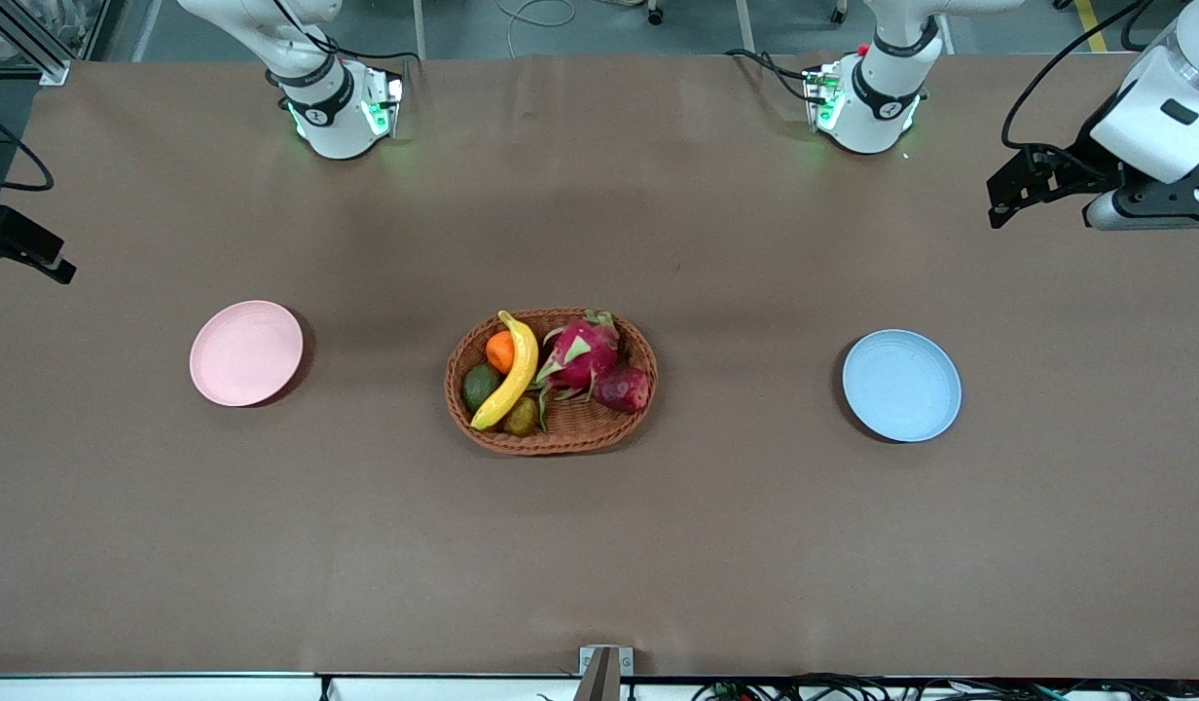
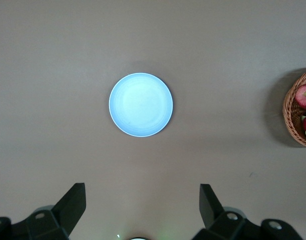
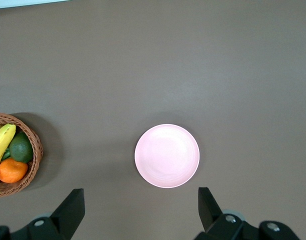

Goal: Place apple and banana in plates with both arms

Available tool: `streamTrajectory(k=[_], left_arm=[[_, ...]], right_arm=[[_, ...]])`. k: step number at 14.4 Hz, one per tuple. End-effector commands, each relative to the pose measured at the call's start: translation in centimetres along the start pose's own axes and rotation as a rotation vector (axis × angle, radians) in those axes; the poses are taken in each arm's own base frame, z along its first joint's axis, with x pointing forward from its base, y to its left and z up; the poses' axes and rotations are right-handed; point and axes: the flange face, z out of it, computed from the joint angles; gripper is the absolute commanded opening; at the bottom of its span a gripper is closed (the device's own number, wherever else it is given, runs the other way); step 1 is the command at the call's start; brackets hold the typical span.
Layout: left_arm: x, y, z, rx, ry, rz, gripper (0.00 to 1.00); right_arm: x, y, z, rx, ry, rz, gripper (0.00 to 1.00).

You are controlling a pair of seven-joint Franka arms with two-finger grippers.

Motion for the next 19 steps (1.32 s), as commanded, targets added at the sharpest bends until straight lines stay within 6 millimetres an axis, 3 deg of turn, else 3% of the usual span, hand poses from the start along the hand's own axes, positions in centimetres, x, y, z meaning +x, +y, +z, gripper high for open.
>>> streamTrajectory(k=[1,4,6,9,12,13,15,19], left_arm=[[-0.1,-0.6,-0.7,0.000,0.011,0.005,1.00],[0.1,-0.7,-0.4,0.000,0.008,-0.001,1.00],[1.3,-0.3,0.8,-0.001,-0.013,-0.003,1.00],[3.9,2.0,5.2,-0.007,-0.077,0.013,1.00],[6.6,6.2,9.4,-0.025,-0.074,-0.082,1.00],[7.2,9.1,11.3,-0.032,-0.074,-0.116,1.00],[8.2,13.6,14.9,-0.047,-0.066,-0.236,1.00],[9.0,22.2,22.3,-0.079,-0.063,-0.446,1.00]], right_arm=[[-0.5,-0.2,-0.5,-0.013,0.008,-0.010,1.00],[-0.5,-0.1,-0.5,-0.013,0.011,-0.010,1.00],[-0.5,-0.1,-0.5,-0.013,0.009,-0.009,1.00],[-0.1,-0.1,0.4,-0.013,-0.006,-0.008,1.00],[0.6,-0.5,2.0,-0.009,-0.032,-0.014,1.00],[1.2,-0.8,3.4,-0.009,-0.055,-0.020,1.00],[3.1,-3.1,7.3,-0.011,-0.095,-0.058,1.00],[5.9,-6.9,12.2,-0.014,-0.143,-0.102,1.00]])
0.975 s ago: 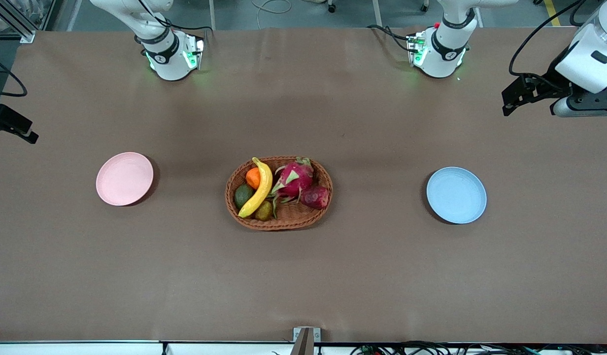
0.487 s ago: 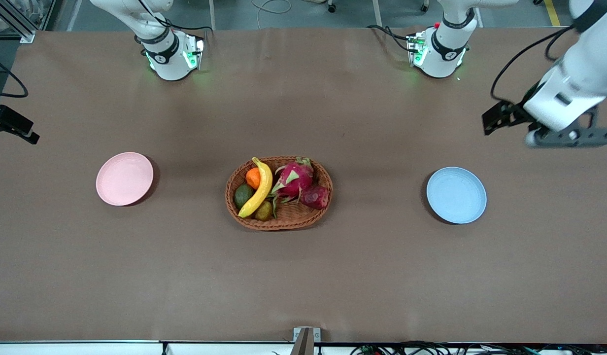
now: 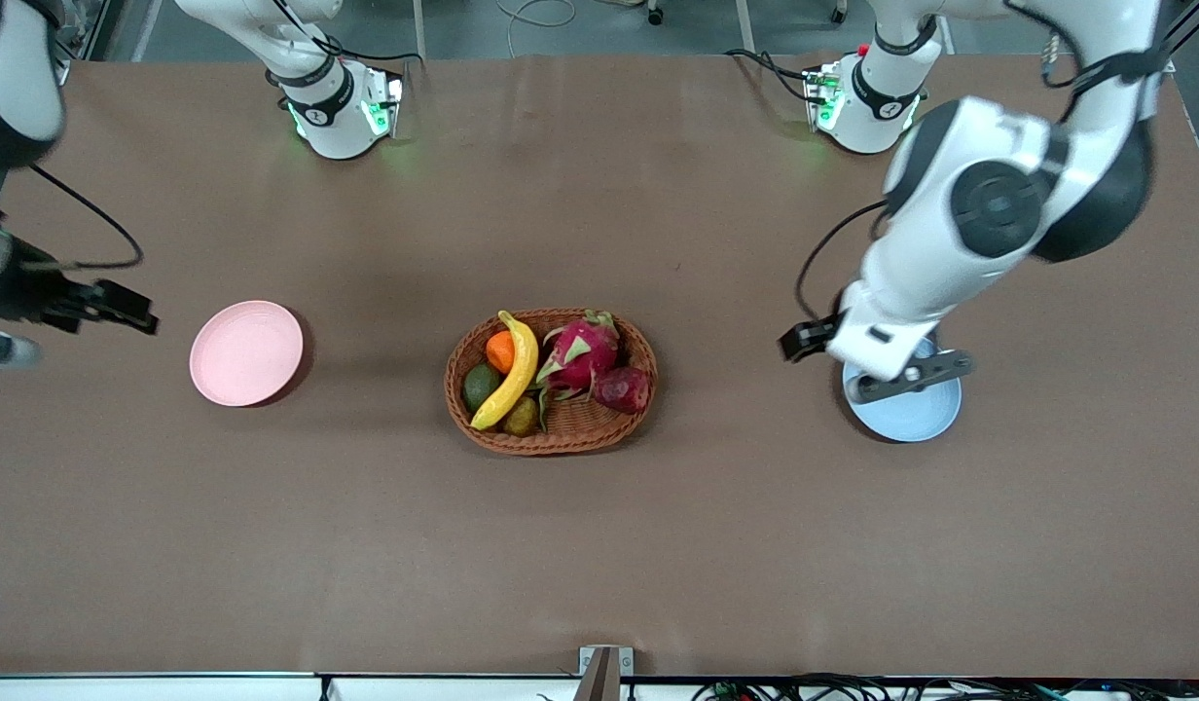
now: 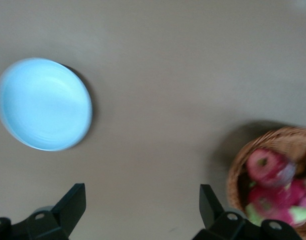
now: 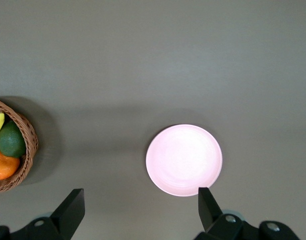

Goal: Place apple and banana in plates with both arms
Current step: 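Move the left gripper toward the apple while the right gripper reaches the banana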

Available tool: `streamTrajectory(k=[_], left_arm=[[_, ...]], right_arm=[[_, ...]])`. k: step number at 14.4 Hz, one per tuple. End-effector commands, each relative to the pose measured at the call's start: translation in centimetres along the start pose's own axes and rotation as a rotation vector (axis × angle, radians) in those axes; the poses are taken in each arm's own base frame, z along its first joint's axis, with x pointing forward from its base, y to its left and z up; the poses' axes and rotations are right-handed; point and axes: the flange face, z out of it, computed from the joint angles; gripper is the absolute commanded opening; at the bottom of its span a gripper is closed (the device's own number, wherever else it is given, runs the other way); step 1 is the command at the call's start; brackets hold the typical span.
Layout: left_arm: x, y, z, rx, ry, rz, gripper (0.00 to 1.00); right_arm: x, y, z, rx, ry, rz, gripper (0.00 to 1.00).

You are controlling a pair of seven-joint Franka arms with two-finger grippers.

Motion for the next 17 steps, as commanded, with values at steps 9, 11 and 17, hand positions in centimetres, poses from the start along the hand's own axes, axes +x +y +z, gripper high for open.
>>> streamTrajectory(k=[9,11,17], left_arm=[[-4.2,14.2,14.1,-0.205,0.013,-0.526,1.00],[-5.0,15.4,15.9,-0.233,0.009,-0.563,1.00],[-6.3,16.4,18.8,-0.231,-0.004,-0.583,1.00]], right_arm=[[3.1,-8.4,7.1,-0.018,-0.077,0.008,1.00],[3.3,-13.1,9.3,-0.031,-0.085,0.090,1.00],[3.8,-24.2,16.2,-0.030,-0.012,0.276,1.00]])
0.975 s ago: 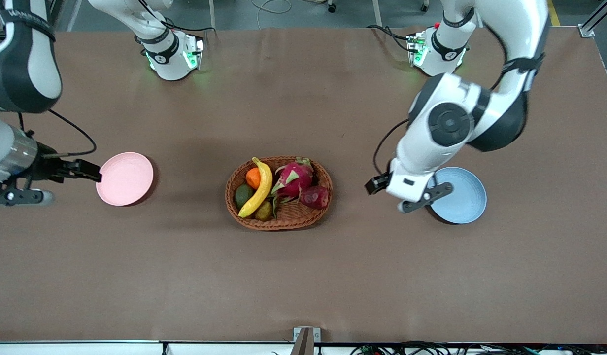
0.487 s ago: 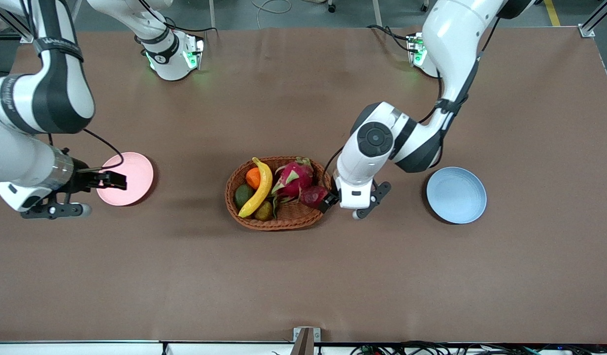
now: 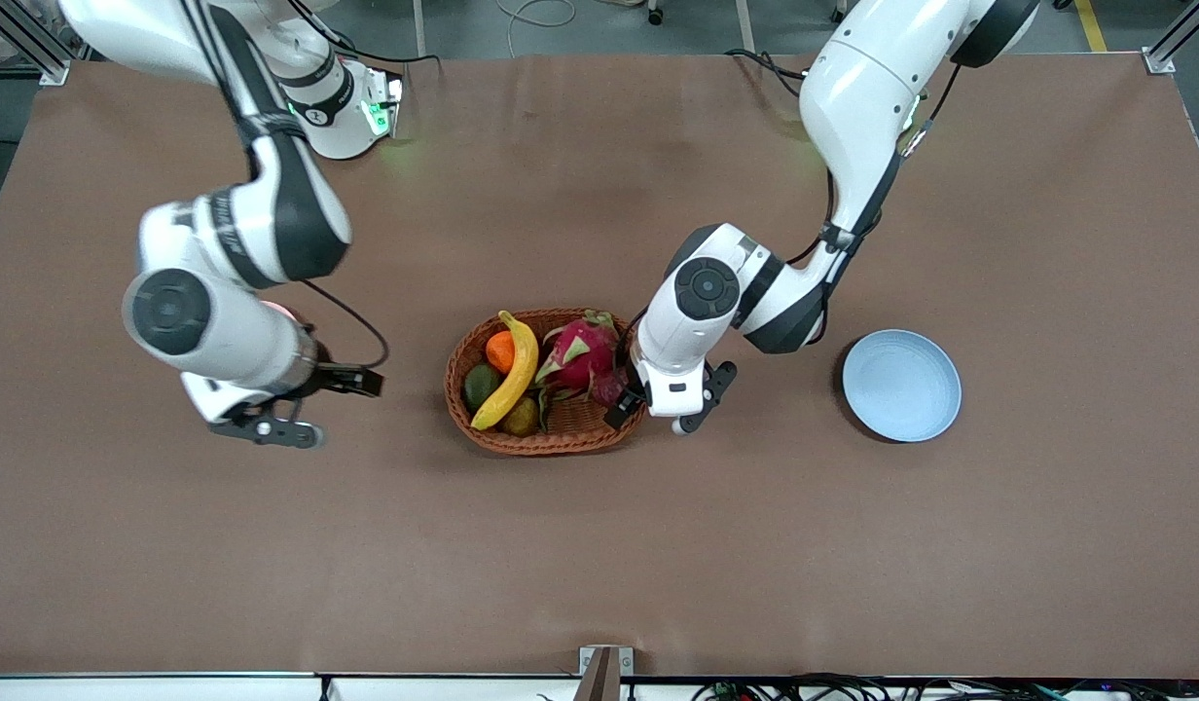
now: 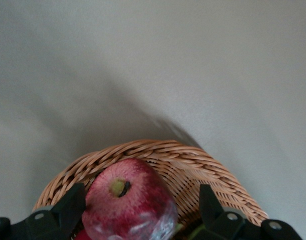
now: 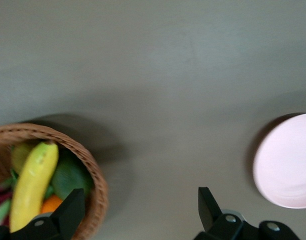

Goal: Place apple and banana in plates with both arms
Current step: 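Move the left gripper toward the apple while the right gripper reaches the banana, then grasp the red apple with the left gripper while the right gripper grasps the banana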

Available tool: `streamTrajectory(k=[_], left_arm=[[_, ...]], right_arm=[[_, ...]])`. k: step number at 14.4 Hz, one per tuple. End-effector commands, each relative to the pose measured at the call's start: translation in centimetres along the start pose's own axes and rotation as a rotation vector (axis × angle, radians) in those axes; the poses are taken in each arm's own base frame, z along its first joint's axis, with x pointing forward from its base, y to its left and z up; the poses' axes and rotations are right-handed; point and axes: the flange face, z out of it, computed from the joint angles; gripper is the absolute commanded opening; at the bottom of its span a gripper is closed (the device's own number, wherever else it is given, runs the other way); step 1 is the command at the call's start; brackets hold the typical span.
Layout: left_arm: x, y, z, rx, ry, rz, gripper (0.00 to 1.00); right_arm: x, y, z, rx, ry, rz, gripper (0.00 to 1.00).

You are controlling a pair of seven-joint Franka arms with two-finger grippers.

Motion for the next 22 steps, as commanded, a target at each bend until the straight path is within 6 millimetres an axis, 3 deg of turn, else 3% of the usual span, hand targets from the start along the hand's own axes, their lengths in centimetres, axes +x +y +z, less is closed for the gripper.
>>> streamTrajectory(k=[1,8,13,16,20,22], left_arm=[[-0.5,0.5,0.1,-0.012,-0.003,-0.012,1.00],[-1.8,-0.3,1.0,0.036,-0.008,-0.001,1.00],[-1.9,-0.5,1.5,0.047,-0.009,-0.014,0.97],[-1.8,-0.5,1.8,0.050,-0.009,-0.014,0.72],[-1.6,-0.2,0.9,0.041,-0.005,-0.016,0.27],[-1.3,-0.1,-0.2,0.054,0.001,-0.015,0.19]], right_arm=[[-0.5,-4.1,2.5,0.015,0.033,0.105,1.00],[-4.4,-12.7,8.6,0.041,0.065,0.299,1.00],[-5.5,-14.2,11.5,0.049,0.010,0.357,0.92],[-5.5,-14.5,12.4,0.080,-0.037,0.387,0.84],[-5.5,-14.7,12.3,0.084,-0.035,0.386,0.73],[-5.4,-14.7,12.3,0.085,-0.036,0.389,0.69]])
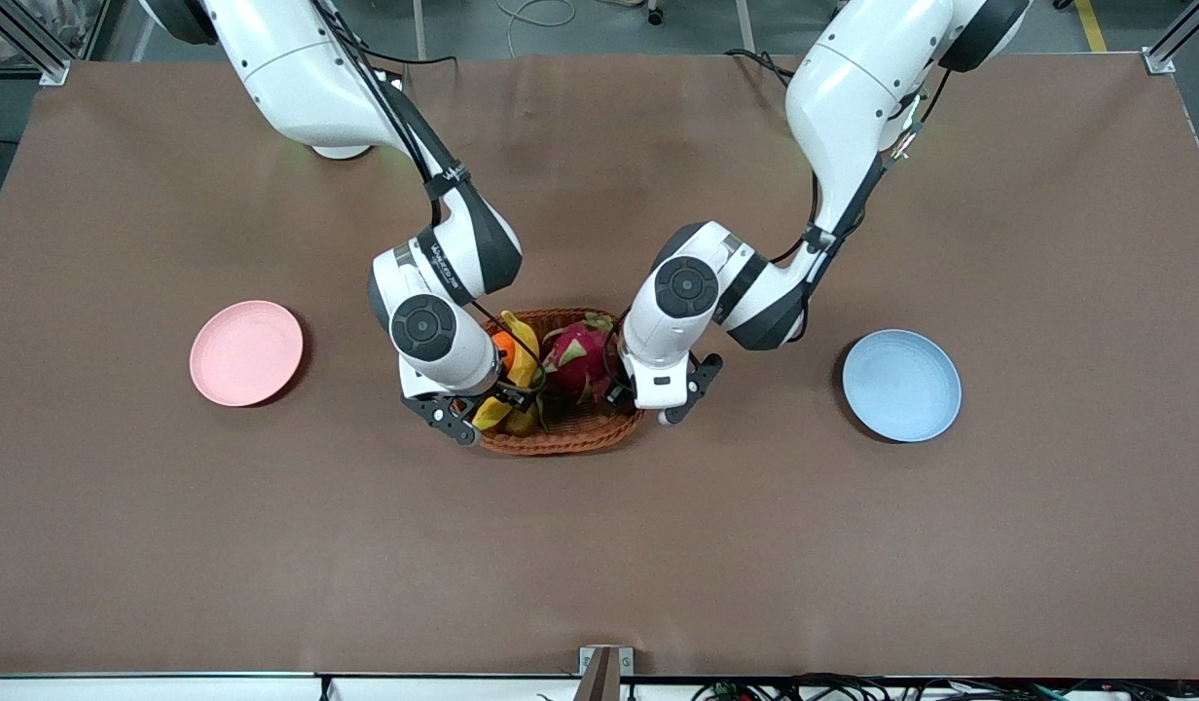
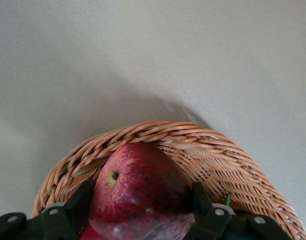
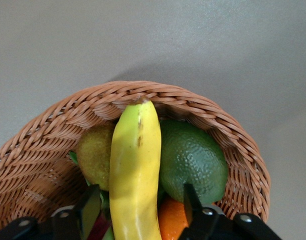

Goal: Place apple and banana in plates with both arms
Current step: 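Grasp the red apple with the left gripper while the right gripper grasps the banana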

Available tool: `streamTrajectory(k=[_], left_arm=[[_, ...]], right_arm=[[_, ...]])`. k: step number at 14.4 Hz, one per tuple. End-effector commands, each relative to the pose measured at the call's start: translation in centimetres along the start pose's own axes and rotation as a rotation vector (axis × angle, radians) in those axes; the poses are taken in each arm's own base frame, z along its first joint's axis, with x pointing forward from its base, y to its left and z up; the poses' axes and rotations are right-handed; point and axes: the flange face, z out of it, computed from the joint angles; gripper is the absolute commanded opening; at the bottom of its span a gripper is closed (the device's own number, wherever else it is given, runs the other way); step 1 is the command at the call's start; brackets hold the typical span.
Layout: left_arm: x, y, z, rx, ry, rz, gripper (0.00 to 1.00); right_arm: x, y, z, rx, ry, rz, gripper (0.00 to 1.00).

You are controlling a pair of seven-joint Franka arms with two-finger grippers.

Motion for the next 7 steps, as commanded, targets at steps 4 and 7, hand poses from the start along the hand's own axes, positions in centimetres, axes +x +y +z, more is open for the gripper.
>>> streamTrajectory(k=[4,7], left_arm=[[1.2,0.2,-7.0,0.047,0.037,-0.009,0.13],[5.6,-1.2,-12.1,0.114,0.074,0.018,0.13]], right_arm=[[-0.6,-1.0,-0.1,0.015,-0.004,0.004,0.66],[-0.8,-1.3,-0.2,0.031,-0.018,0.012,0.66]])
